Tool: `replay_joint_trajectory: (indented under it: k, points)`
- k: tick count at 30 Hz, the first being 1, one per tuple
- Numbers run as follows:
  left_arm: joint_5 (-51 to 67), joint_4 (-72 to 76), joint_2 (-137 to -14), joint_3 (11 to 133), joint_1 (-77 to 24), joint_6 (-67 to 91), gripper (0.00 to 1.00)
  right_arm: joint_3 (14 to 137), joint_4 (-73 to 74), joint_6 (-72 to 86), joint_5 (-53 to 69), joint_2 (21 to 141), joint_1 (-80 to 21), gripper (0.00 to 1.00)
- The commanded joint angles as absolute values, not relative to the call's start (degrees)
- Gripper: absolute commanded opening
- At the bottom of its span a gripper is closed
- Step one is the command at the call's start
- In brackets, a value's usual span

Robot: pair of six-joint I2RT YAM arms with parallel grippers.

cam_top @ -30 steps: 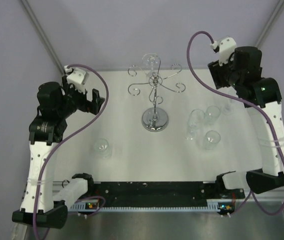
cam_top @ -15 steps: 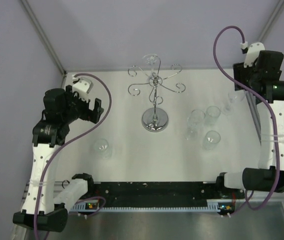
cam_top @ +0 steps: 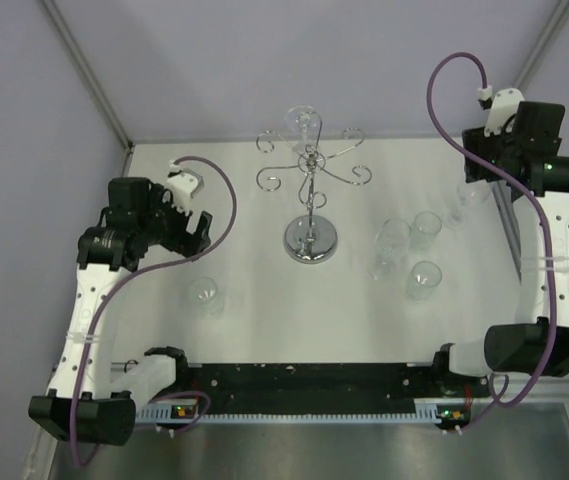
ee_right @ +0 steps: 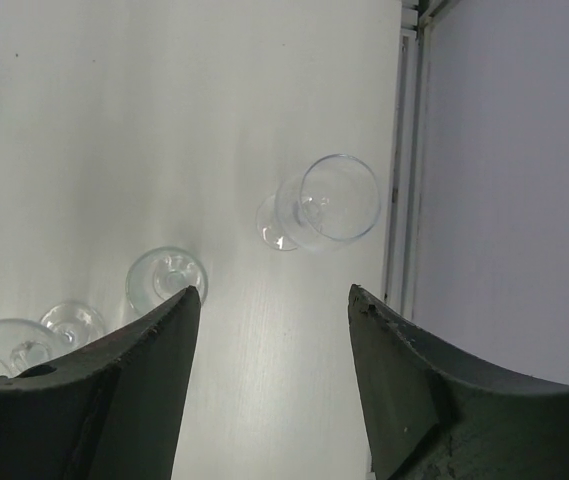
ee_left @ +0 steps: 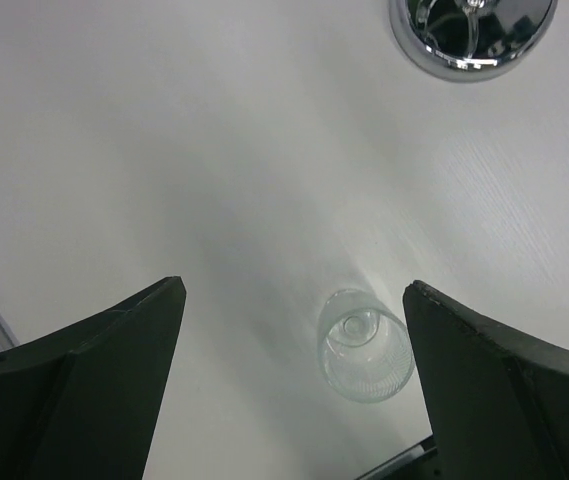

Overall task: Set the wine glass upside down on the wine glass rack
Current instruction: Pick up the wine glass at the center of the board.

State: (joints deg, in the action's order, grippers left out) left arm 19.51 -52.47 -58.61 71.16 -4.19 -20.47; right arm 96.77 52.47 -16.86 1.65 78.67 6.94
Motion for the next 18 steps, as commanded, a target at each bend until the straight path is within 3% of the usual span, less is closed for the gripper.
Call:
replay_joint_trajectory:
  k: [1, 18]
  points:
    - [17.2, -60.9, -60.3, 71.3, -4.3, -26.8, 0.95, 97.4, 53.1, -16.5, 6.8, 75.3, 7.4, 0.61]
    - [16.6, -65.0, -64.9, 60.5, -4.3, -33.6, 0.80, 96.9, 55.0, -15.2, 14.0, 75.1, 7.3, 0.59]
